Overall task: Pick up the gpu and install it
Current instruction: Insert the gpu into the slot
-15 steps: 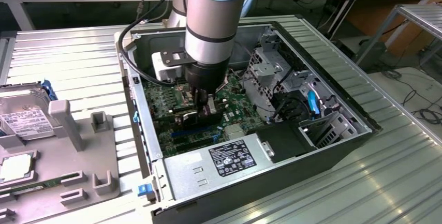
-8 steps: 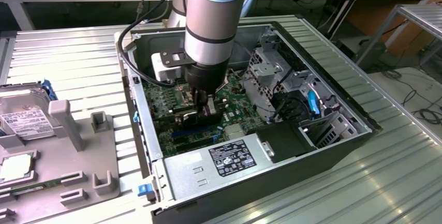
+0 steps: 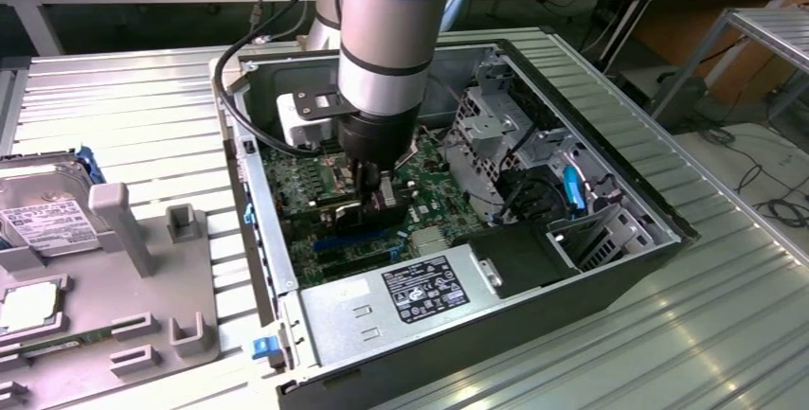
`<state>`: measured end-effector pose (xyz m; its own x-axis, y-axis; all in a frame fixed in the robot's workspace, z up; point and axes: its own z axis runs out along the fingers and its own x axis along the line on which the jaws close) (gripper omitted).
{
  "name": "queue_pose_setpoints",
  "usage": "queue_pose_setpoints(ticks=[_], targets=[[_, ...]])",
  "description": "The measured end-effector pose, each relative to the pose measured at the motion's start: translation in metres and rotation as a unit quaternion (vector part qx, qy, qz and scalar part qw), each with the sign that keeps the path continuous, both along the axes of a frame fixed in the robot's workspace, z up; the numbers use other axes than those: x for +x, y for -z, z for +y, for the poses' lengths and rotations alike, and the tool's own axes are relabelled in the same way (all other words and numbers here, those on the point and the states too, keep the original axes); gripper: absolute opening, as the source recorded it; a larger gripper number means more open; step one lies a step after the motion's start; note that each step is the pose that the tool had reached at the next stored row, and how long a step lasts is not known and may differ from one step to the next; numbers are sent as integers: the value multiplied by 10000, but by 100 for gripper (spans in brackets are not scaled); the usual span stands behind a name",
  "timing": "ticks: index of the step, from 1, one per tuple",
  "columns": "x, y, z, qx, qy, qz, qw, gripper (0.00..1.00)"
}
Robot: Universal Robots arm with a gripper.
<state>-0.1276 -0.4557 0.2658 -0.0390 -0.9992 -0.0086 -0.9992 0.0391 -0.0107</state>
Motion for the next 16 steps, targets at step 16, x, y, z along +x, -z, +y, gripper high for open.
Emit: queue_pose_setpoints(ticks=[16], targets=[[-1,0,-6,-8,47,20,10000,27]])
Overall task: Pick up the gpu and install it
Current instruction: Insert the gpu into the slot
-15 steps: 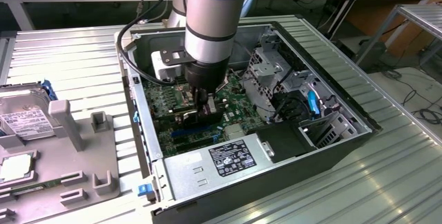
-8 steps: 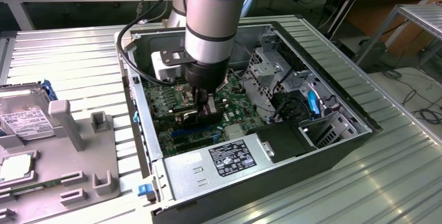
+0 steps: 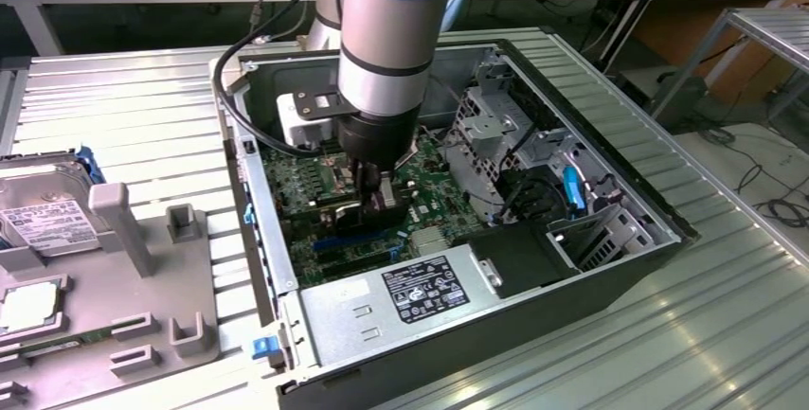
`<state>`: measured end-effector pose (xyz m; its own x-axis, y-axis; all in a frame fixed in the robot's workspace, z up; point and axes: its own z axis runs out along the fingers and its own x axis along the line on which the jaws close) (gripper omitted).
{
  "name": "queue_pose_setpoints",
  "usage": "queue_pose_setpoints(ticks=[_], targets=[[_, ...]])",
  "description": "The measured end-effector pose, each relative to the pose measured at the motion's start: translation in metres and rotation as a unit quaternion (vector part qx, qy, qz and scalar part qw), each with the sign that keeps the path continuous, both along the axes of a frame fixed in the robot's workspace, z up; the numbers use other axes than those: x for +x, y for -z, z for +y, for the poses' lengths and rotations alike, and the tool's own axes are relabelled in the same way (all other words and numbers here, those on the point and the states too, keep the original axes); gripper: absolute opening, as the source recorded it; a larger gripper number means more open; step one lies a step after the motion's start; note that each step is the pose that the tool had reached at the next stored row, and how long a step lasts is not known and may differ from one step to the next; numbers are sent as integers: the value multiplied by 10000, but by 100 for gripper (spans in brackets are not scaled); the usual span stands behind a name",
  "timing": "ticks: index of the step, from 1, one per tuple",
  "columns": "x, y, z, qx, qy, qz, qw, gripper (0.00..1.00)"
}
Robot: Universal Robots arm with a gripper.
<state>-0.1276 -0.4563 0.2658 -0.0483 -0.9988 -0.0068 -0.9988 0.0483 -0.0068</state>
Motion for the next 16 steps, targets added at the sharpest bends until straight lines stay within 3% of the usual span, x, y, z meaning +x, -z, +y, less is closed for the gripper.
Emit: queue_pose_setpoints(ticks=[16], targets=[[0,28,-12,0,9,4,10000,27]])
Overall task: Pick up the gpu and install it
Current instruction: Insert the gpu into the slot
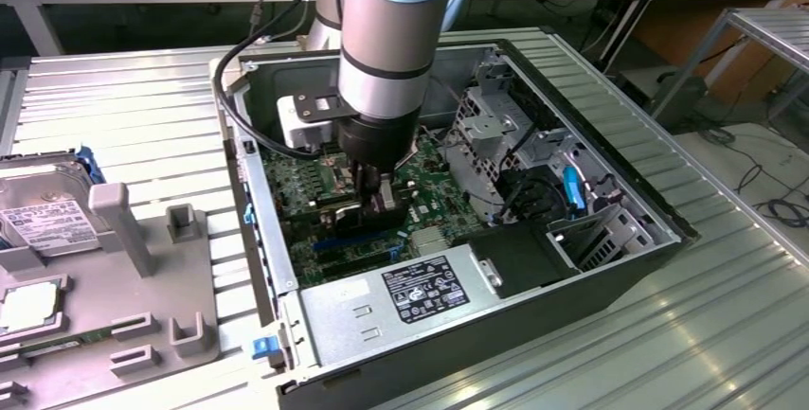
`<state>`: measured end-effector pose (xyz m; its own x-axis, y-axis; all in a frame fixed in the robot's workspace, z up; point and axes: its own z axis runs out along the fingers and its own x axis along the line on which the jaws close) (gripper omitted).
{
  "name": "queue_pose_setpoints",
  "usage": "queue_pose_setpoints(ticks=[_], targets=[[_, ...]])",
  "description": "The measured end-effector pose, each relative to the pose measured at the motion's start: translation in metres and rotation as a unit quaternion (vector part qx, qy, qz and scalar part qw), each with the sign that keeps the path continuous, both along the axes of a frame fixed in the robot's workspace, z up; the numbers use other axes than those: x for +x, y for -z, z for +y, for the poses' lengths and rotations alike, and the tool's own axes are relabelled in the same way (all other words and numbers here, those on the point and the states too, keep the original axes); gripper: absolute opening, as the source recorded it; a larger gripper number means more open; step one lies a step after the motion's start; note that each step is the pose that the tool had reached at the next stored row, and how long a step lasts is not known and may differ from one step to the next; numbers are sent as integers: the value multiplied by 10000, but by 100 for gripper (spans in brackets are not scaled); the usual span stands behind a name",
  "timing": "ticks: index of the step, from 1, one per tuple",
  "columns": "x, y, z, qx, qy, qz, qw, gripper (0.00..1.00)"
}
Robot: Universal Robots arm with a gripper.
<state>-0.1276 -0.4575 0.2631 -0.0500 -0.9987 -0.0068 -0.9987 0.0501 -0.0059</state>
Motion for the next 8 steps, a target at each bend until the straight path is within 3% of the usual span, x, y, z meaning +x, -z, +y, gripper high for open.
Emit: queue_pose_setpoints(ticks=[3,8], targets=[[0,-20,0,-11,0,28,10000,27],[-1,-23,-4,-21,1,32,10000,27]])
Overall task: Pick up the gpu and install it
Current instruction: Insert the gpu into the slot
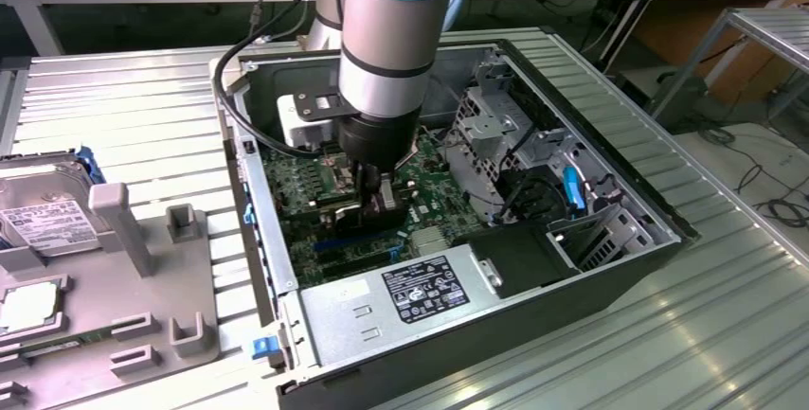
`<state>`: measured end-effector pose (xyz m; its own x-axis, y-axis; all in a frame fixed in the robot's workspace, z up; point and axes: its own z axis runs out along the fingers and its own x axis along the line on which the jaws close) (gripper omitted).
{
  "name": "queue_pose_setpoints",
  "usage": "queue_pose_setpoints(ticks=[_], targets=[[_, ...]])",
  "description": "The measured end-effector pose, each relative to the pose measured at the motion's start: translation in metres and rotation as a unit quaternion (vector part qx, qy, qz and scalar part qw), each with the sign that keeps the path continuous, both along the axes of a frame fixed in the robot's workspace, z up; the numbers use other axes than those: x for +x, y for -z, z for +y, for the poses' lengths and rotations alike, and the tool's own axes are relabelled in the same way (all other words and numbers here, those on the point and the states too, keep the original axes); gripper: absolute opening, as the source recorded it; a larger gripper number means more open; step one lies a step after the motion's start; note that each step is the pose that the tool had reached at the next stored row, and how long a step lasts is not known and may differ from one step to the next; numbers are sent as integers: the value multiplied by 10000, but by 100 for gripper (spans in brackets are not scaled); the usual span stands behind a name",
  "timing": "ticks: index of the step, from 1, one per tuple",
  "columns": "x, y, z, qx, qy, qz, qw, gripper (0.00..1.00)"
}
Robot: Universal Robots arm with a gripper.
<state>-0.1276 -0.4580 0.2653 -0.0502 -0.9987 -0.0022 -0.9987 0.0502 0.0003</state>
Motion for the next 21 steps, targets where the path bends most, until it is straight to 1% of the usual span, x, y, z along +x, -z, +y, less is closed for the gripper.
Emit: queue_pose_setpoints(ticks=[1,5,8,13,14,16,21], targets=[[1,0,-8,0,-1,0,10000,27],[0,3,-11,-1,-1,0,10000,27],[-1,32,-11,-1,-1,-3,10000,27],[-5,45,-11,-2,-1,-4,10000,27],[-6,46,-4,-3,0,-4,10000,27],[-5,39,-2,2,-1,-6,10000,27],[-6,17,-1,1,0,-5,10000,27]])
